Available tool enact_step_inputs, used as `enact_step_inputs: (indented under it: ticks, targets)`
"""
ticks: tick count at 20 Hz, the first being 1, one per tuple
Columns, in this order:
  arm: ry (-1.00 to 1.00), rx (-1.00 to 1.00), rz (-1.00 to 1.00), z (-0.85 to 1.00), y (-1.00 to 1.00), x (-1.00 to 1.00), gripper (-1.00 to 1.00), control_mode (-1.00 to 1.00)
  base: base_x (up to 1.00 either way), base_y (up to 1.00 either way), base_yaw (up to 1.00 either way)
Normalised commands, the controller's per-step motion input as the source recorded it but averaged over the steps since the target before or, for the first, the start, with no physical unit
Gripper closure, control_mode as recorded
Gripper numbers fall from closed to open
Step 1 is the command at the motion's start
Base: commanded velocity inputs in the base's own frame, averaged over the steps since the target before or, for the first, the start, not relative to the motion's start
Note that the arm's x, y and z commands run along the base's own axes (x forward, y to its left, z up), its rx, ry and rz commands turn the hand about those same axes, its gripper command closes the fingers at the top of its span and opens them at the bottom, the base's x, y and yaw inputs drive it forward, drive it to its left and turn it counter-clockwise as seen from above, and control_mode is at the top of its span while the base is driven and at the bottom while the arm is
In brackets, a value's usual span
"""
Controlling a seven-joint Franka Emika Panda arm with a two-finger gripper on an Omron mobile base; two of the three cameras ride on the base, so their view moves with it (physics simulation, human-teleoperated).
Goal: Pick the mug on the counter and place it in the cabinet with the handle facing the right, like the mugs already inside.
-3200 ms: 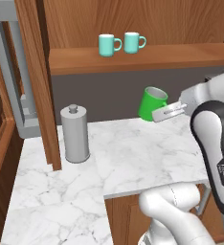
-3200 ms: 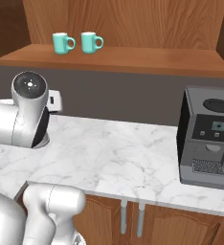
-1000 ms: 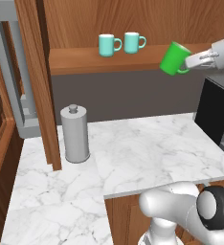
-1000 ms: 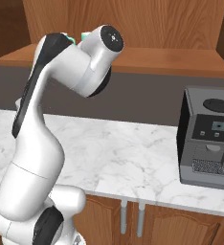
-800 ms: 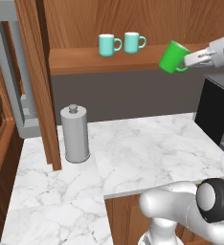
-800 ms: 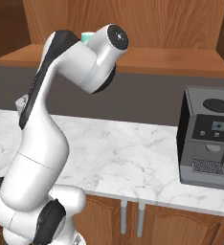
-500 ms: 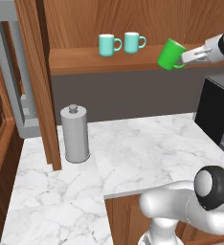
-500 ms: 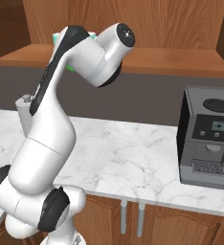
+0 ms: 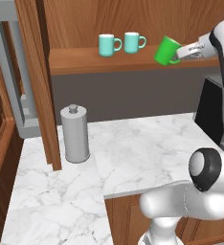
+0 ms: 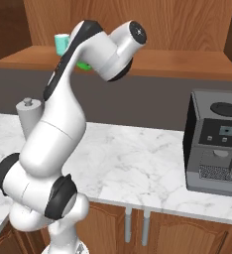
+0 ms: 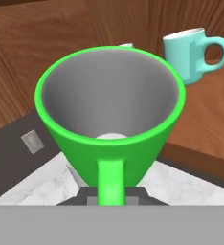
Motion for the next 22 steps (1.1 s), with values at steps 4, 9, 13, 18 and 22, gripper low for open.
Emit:
enact_step_inputs:
  ticks: [4,9,13,18,22]
  targets:
    - [0.0,-0.01,0.02,0.0,-0.06,0.41,1.0,-1.0,0.0,0.0,0.0]
    - [0.0,-0.03,0.04,0.0,-0.06,0.41,1.0,-1.0,0.0,0.0,0.0]
    - [0.0,-0.05,0.06,-0.04,-0.03,0.39,1.0,-1.0,0.0,0.0,0.0]
    - [0.0,-0.05,0.06,-0.09,-0.01,0.36,1.0,-1.0,0.0,0.0,0.0]
    - [0.0,-0.04,0.05,-0.01,0.0,0.19,1.0,-1.0,0.0,0.0,0.0]
